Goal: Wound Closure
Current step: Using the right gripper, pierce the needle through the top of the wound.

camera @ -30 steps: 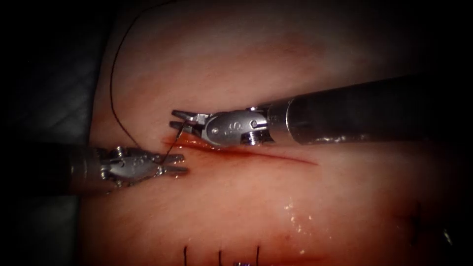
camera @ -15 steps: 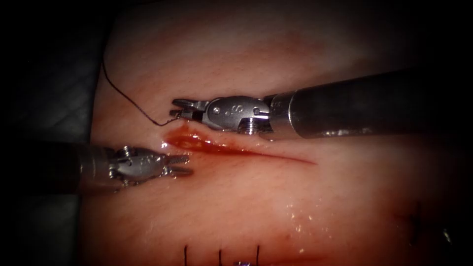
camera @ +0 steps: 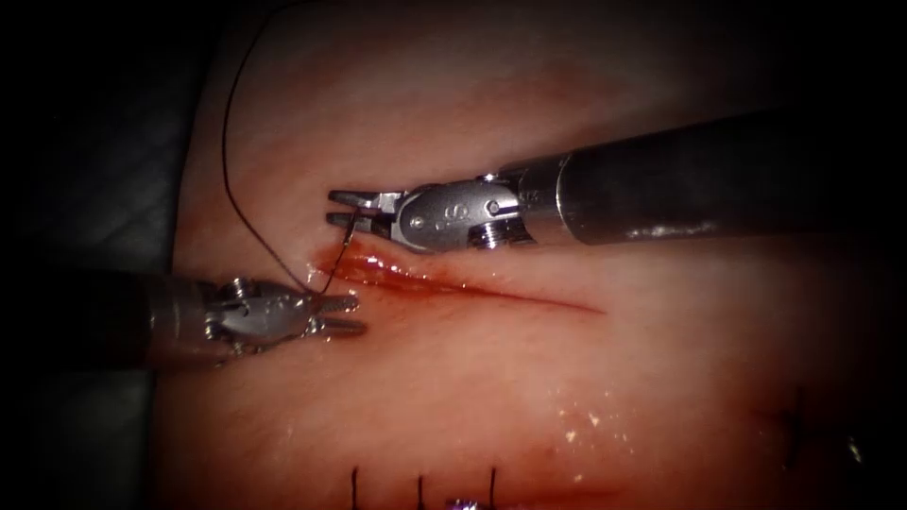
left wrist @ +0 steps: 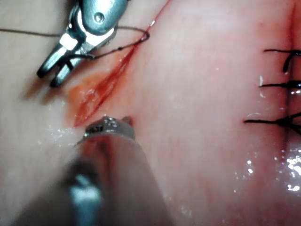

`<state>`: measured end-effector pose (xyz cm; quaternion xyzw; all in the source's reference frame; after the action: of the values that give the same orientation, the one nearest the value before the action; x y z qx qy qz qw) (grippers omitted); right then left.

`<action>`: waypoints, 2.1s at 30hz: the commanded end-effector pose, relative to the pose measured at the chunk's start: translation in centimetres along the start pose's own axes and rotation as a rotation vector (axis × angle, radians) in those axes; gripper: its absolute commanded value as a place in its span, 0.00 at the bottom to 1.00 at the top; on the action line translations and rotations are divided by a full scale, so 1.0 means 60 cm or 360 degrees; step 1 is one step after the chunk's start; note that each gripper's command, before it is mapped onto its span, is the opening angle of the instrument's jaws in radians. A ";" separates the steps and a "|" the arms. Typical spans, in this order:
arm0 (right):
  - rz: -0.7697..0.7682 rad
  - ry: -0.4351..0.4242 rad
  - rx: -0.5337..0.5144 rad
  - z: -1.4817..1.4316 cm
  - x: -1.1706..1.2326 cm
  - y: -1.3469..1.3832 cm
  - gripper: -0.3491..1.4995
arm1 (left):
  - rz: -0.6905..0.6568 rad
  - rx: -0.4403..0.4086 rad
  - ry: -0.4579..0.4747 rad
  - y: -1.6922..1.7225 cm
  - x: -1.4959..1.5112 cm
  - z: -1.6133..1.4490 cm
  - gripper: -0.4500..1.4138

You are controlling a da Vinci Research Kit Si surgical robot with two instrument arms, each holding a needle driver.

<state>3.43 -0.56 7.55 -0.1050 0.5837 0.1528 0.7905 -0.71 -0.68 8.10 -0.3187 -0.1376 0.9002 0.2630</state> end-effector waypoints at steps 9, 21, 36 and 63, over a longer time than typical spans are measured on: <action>0.0009 0.0001 -0.0030 0.0011 0.0018 0.0000 0.00 | 0.0001 -0.0004 0.0000 0.0002 0.0000 0.0010 0.24; 0.1250 -0.0175 0.0028 0.0034 -0.0031 0.0017 0.00 | 0.0003 -0.0010 0.0000 0.0000 -0.0002 0.0006 0.25; 0.2074 -0.0145 0.0225 0.0050 -0.0056 0.0028 0.00 | 0.0002 -0.0021 0.0000 -0.0004 -0.0011 -0.0006 0.24; 0.2641 -0.0350 0.0659 0.0035 -0.0026 -0.0101 0.00 | 0.0008 -0.0014 -0.0011 -0.0019 -0.0029 -0.0024 0.23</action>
<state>3.74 -1.06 7.70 0.5130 0.4077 0.5856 0.4771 -0.39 -0.65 8.07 -0.3168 -0.1419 0.9013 0.2591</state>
